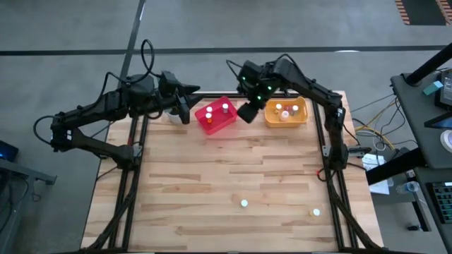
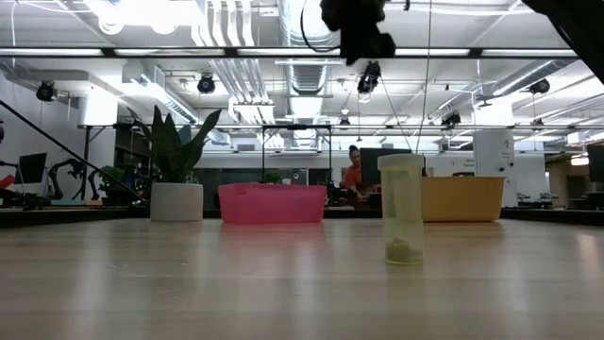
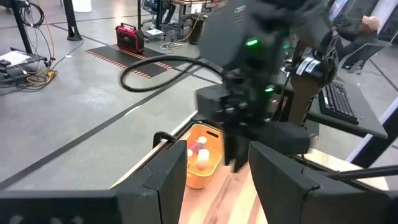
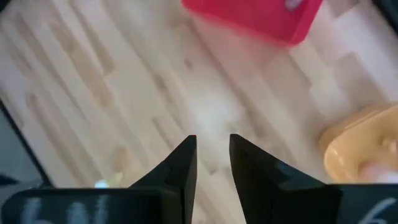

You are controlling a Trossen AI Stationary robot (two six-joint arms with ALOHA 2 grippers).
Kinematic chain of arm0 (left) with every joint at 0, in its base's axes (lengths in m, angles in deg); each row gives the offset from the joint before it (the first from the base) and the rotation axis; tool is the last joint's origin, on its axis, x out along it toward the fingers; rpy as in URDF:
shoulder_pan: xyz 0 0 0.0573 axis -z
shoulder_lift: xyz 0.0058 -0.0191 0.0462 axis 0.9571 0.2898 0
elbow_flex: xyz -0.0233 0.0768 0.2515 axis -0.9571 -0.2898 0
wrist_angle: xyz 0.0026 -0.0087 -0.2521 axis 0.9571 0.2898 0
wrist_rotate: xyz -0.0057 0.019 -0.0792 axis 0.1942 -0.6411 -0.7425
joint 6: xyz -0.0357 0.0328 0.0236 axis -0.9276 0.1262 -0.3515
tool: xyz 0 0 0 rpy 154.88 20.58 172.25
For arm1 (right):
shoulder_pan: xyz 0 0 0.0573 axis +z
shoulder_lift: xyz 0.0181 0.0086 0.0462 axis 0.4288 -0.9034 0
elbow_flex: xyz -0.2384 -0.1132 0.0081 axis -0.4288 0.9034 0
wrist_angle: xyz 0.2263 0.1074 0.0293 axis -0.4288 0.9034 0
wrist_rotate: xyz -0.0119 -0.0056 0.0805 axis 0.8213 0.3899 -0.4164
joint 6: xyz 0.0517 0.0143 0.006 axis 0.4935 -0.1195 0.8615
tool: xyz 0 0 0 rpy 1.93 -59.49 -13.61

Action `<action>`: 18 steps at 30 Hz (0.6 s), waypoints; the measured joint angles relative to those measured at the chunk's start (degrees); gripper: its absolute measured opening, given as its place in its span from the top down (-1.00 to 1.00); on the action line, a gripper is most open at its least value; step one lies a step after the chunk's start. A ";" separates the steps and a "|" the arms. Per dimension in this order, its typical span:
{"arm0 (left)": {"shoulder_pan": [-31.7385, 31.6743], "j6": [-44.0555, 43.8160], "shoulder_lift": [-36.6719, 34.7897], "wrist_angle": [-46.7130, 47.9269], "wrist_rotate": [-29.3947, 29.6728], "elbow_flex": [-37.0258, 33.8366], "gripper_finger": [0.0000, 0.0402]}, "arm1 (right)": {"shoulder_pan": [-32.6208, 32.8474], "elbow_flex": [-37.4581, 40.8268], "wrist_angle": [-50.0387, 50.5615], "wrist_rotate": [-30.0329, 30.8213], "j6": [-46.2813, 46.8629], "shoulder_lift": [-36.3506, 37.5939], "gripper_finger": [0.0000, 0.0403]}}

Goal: Pick and place medicine bottles into bin by pill shape (circle, oval)
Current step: Put the left yellow tablet bottle into the pink bin

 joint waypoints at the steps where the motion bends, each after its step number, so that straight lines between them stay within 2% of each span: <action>1: 0.00 0.57 0.00 0.00 -0.01 -0.02 0.22 | 0.98 0.14 -0.37 0.00 1.60 0.61 0.58; 11: 0.00 1.53 0.00 0.03 -0.01 -0.05 0.22 | 16.94 3.24 -0.55 1.71 19.28 8.93 0.58; 18: 0.00 2.94 0.00 0.94 -0.01 -0.40 0.22 | 26.31 10.29 -0.59 0.33 29.11 15.15 0.58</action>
